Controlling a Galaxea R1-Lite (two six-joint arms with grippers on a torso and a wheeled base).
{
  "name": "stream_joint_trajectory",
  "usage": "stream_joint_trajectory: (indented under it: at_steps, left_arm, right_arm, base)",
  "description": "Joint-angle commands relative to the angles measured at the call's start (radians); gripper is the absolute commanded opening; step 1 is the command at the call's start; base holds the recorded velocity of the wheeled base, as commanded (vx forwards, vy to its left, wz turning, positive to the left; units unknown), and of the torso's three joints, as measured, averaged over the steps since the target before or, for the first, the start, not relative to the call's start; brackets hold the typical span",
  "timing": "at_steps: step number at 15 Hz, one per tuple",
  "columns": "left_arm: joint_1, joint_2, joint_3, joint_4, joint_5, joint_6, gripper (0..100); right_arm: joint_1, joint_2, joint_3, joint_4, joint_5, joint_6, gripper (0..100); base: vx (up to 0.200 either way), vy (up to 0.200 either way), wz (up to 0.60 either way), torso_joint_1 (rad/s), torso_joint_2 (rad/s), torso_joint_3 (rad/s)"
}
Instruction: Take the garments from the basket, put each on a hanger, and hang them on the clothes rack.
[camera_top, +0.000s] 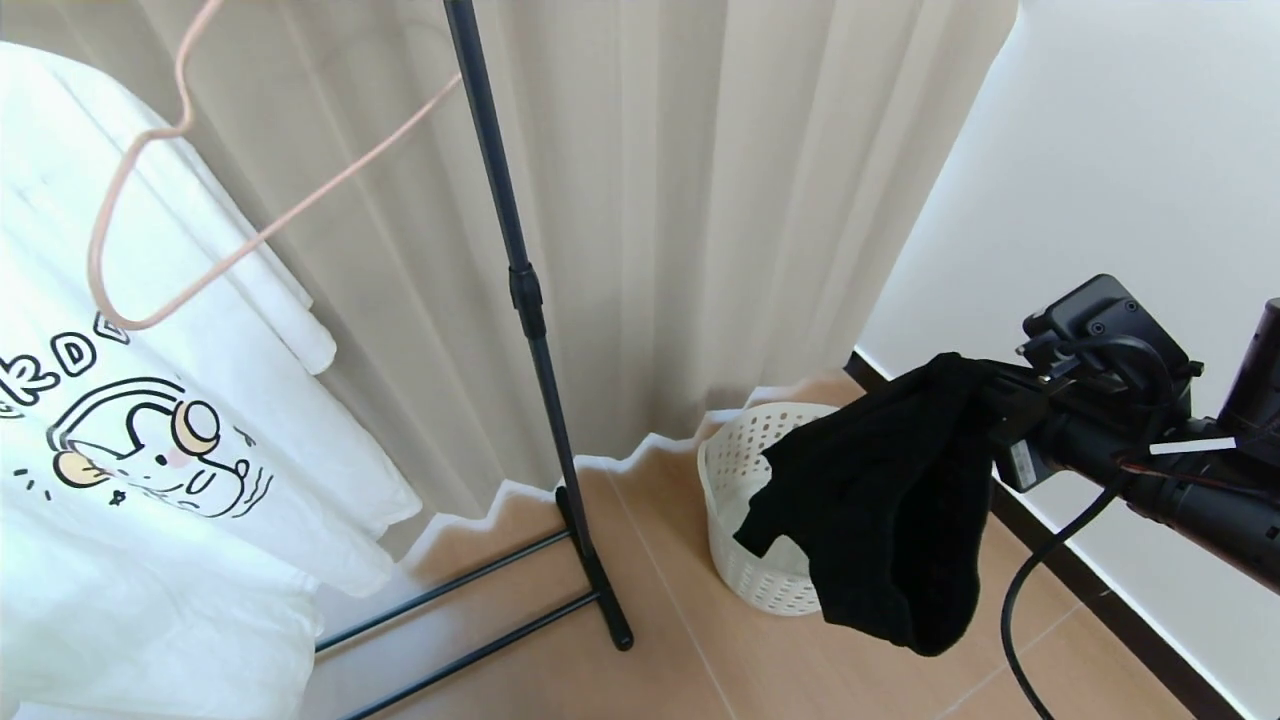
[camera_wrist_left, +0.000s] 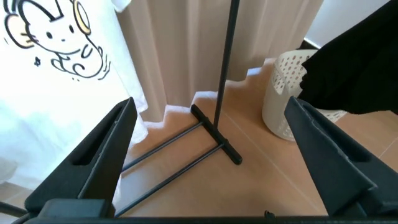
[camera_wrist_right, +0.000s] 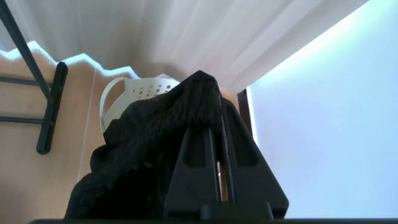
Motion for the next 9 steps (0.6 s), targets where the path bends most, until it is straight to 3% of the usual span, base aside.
stream_joint_trajectory:
  at_steps: [1, 9]
  left_arm:
    - [0.000, 0.001, 0.000, 0.000, 0.000, 0.000, 100]
    - [0.000, 0.001, 0.000, 0.000, 0.000, 0.000, 100]
  right_arm:
    - [0.000, -0.003, 0.001, 0.000, 0.000, 0.000, 0]
    - [0.000, -0.005, 0.005, 0.000, 0.002, 0.000, 0]
  base:
    - [0.000, 0.000, 0.00, 0.159, -0.49, -0.124]
    - [0.000, 0.000, 0.00, 0.199, -0.53, -0.153]
